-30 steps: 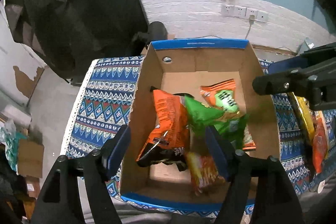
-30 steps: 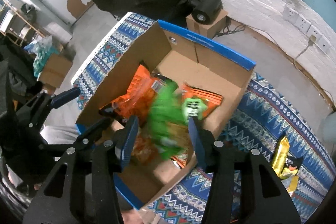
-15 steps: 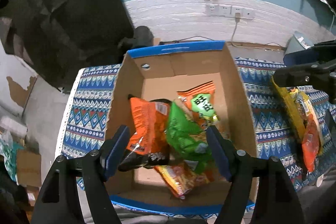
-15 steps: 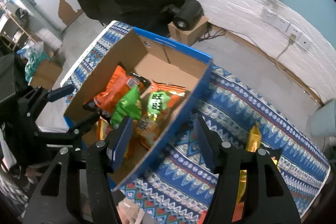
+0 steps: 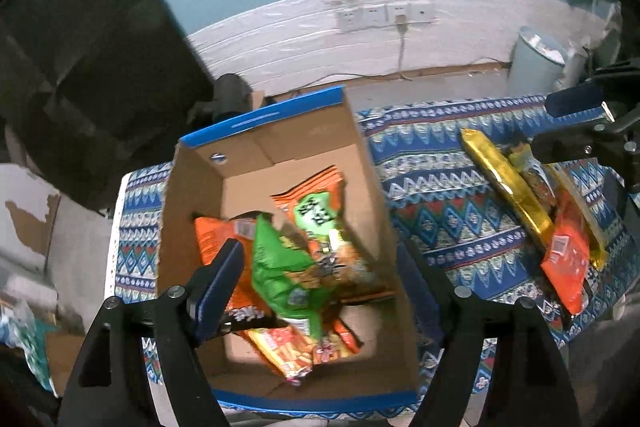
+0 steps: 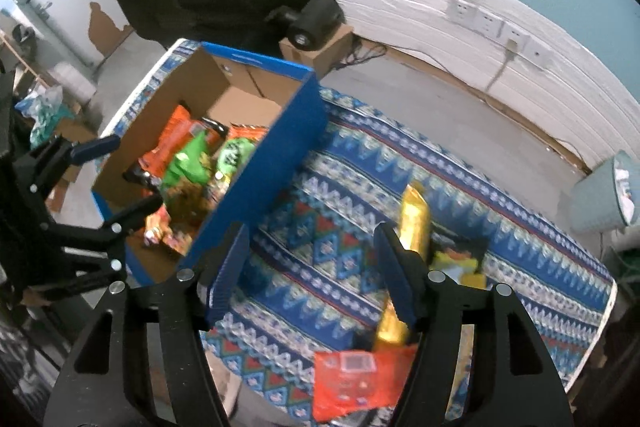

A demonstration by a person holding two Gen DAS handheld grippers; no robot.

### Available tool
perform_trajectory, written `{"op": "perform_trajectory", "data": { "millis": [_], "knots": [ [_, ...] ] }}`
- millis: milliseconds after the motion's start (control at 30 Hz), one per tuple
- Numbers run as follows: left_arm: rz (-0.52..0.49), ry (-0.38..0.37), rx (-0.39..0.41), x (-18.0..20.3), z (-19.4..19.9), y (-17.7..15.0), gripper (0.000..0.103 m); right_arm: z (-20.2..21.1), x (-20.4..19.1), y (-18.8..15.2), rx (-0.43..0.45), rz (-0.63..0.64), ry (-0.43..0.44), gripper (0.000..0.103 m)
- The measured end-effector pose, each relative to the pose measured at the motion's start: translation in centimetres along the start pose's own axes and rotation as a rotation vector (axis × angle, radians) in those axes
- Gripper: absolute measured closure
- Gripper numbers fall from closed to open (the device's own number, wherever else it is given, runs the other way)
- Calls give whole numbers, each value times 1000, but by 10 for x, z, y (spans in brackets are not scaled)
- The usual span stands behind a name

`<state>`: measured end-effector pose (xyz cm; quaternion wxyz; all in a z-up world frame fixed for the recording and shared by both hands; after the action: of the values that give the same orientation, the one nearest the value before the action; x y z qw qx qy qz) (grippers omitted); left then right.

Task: Organize snacks
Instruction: 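Move both grippers back over the remaining snacks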

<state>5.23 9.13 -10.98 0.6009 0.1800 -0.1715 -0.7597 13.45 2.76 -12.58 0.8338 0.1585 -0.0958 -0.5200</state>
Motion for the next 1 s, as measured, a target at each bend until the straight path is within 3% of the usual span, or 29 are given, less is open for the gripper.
{"op": "perform_trajectory", "data": {
  "millis": [600, 1000],
  "knots": [
    [-179, -70, -41, 99, -15, 14, 24, 15, 90, -79, -24, -108, -55, 37],
    [-251, -198, -64, 167, -28, 19, 20, 12, 141, -128, -65, -201, -76, 37]
  ]
}}
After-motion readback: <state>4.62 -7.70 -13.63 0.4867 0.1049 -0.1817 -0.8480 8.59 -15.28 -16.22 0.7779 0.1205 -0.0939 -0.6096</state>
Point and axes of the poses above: each gripper's, at about its wrist camera, not at the fingertips, and z roughly against the way its jaws point, x to its right, y to its top, the point moved 6 cm from there along -z, roughly the way its jaws point, and after that the axes turned 10 degrees about -y, right-handed, at the moved point
